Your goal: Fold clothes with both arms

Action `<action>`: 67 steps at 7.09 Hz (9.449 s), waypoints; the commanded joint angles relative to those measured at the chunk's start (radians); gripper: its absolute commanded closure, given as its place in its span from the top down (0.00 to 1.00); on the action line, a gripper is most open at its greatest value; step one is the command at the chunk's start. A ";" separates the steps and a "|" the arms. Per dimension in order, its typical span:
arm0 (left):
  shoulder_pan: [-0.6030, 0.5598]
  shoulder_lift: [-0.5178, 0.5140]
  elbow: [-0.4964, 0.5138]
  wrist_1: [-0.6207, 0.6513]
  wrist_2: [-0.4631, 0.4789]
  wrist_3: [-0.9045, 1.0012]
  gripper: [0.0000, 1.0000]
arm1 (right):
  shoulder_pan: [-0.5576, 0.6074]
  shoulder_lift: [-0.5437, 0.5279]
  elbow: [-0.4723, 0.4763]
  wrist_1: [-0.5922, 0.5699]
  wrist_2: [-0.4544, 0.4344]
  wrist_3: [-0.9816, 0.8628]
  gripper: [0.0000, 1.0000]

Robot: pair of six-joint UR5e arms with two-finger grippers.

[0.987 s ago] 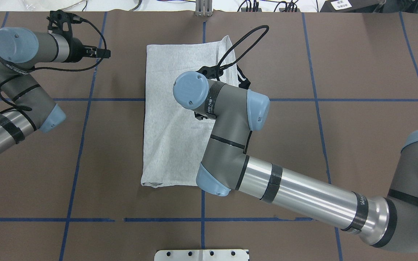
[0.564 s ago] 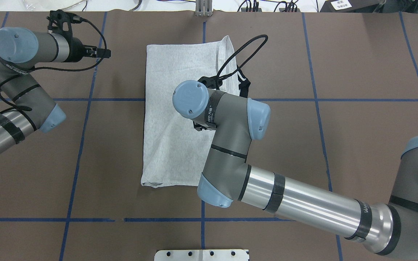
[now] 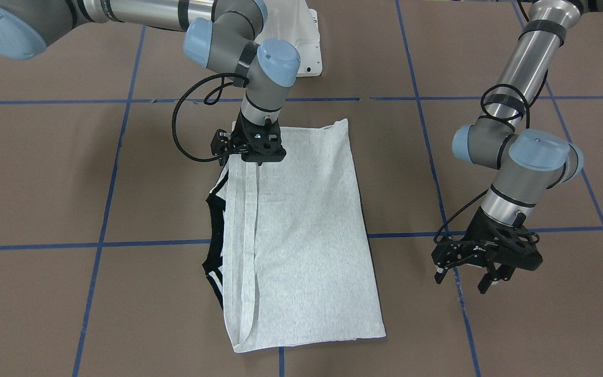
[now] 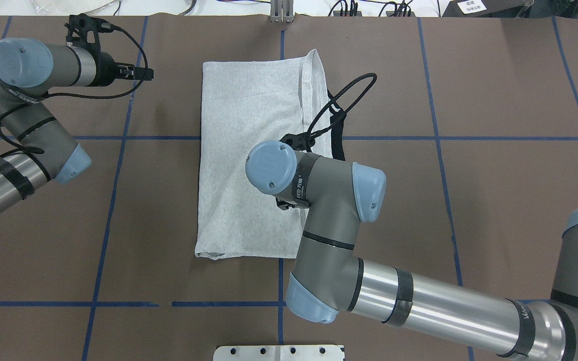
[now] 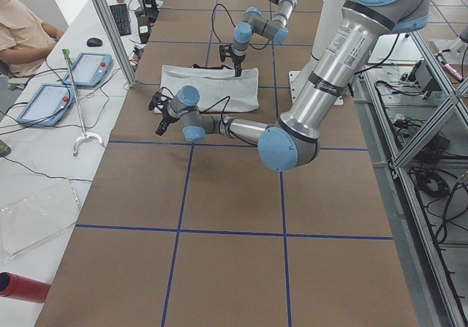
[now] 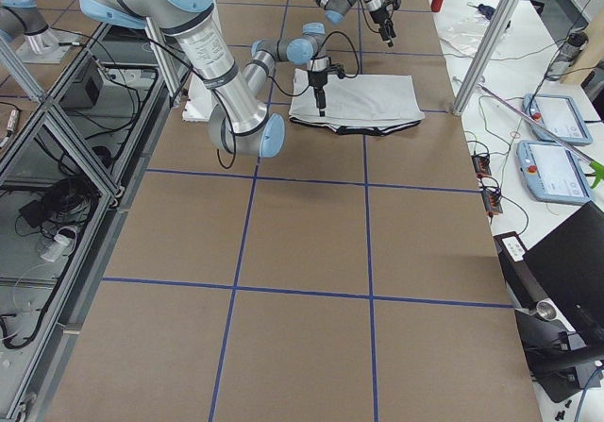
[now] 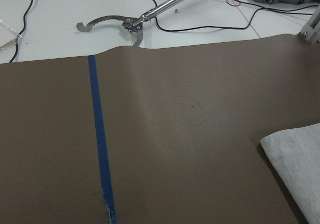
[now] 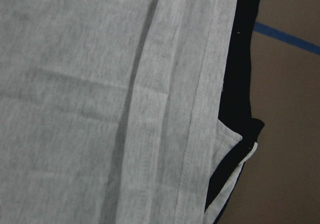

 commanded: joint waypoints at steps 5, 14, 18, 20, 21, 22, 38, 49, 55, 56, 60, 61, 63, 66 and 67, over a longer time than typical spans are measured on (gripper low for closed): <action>0.004 0.015 -0.003 -0.027 0.000 0.000 1.00 | 0.008 -0.164 0.176 -0.172 -0.009 -0.029 1.00; 0.101 0.323 -0.496 0.004 -0.140 -0.304 1.00 | -0.073 -0.362 0.491 0.352 -0.119 0.523 1.00; 0.392 0.474 -0.753 0.161 0.043 -0.577 1.00 | -0.141 -0.400 0.499 0.498 -0.222 0.732 1.00; 0.514 0.372 -0.733 0.301 0.144 -0.688 0.89 | -0.141 -0.402 0.497 0.503 -0.232 0.732 1.00; 0.548 0.336 -0.709 0.314 0.155 -0.715 0.85 | -0.141 -0.402 0.497 0.503 -0.238 0.732 1.00; 0.557 0.334 -0.705 0.314 0.155 -0.718 0.81 | -0.143 -0.404 0.497 0.503 -0.239 0.732 1.00; 0.617 0.318 -0.710 0.311 0.187 -0.759 0.00 | -0.238 -0.372 0.297 0.497 -0.336 1.063 0.89; 0.610 0.328 -0.788 0.315 0.169 -0.747 0.00 | -0.219 -0.328 0.328 0.482 -0.399 1.154 0.00; 0.600 0.319 -1.292 0.844 0.009 -0.747 0.00 | -0.368 -0.271 0.888 -0.220 -0.399 1.140 0.00; 0.588 0.286 -1.203 0.842 0.017 -0.746 0.00 | -0.301 -0.220 0.740 -0.137 -0.399 1.114 0.00; 0.423 0.140 -0.879 0.781 0.034 -0.579 0.00 | -0.091 -0.215 0.381 0.205 -0.379 0.956 0.00; 0.394 0.123 -0.818 0.745 0.034 -0.559 0.00 | -0.065 -0.215 0.323 0.260 -0.361 0.940 0.00; 0.366 0.065 -0.659 0.673 0.034 -0.552 0.00 | -0.032 -0.172 0.176 0.340 -0.359 0.914 0.00; 0.326 0.035 -0.505 0.579 0.061 -0.509 0.00 | 0.006 -0.137 0.034 0.423 -0.353 0.865 0.00; 0.324 0.031 -0.501 0.581 0.061 -0.476 0.69 | 0.018 -0.137 0.029 0.423 -0.345 0.811 0.79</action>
